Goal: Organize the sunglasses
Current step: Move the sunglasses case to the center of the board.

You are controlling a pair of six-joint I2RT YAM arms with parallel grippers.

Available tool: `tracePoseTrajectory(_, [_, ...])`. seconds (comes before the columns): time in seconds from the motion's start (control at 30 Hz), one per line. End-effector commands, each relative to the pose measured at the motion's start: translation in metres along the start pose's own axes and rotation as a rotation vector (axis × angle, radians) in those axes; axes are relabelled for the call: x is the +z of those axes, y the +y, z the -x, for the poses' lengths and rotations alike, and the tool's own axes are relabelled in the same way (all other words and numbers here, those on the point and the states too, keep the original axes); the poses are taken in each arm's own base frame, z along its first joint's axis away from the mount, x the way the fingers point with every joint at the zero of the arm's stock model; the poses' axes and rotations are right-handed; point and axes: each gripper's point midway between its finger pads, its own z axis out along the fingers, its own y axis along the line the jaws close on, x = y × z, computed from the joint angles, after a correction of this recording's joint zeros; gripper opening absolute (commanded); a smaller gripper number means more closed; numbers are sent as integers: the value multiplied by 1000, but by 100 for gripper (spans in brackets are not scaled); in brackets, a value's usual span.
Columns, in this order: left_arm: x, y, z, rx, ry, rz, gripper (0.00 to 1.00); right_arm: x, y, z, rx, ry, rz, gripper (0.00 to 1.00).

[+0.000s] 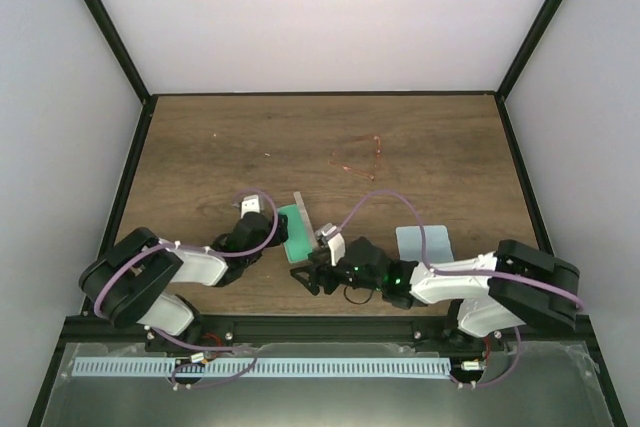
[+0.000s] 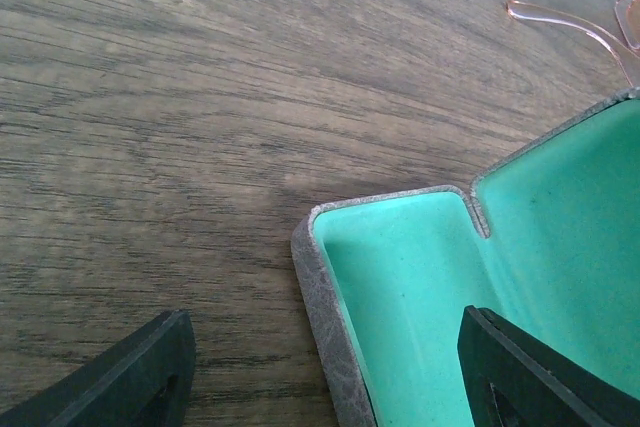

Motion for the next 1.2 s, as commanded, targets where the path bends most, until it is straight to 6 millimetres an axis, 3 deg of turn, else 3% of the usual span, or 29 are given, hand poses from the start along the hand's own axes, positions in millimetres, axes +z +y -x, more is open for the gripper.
tracePoseTrajectory(0.0, [-1, 30, -38, 24, 139, 95, 75, -4, -22, 16, 12, -91, -145, 80])
tracePoseTrajectory(0.13, [1, 28, -37, 26, 139, 93, 75, -5, -26, 17, 12, -79, -184, 79])
tracePoseTrajectory(0.27, [6, 26, -32, 37, 129, 109, 75, 5, -25, 2, 25, -32, -146, 75])
tracePoseTrajectory(0.4, [15, 26, -30, 52, 125, 135, 75, 19, -27, -4, 42, -15, -135, 51])
tracePoseTrajectory(0.5, [22, 29, -32, 63, 134, 158, 75, 30, -33, -4, 37, -7, -174, 40])
tracePoseTrajectory(0.7, [27, 35, -38, 72, 146, 180, 75, 42, -48, 1, 40, 0, -218, 39])
tracePoseTrajectory(0.93, [27, 38, -39, 76, 144, 194, 75, 46, -78, 2, 72, 8, -273, 40])
tracePoseTrajectory(1.17, [28, 39, -42, 76, 151, 198, 75, 52, -92, 18, 58, -3, -292, 40])
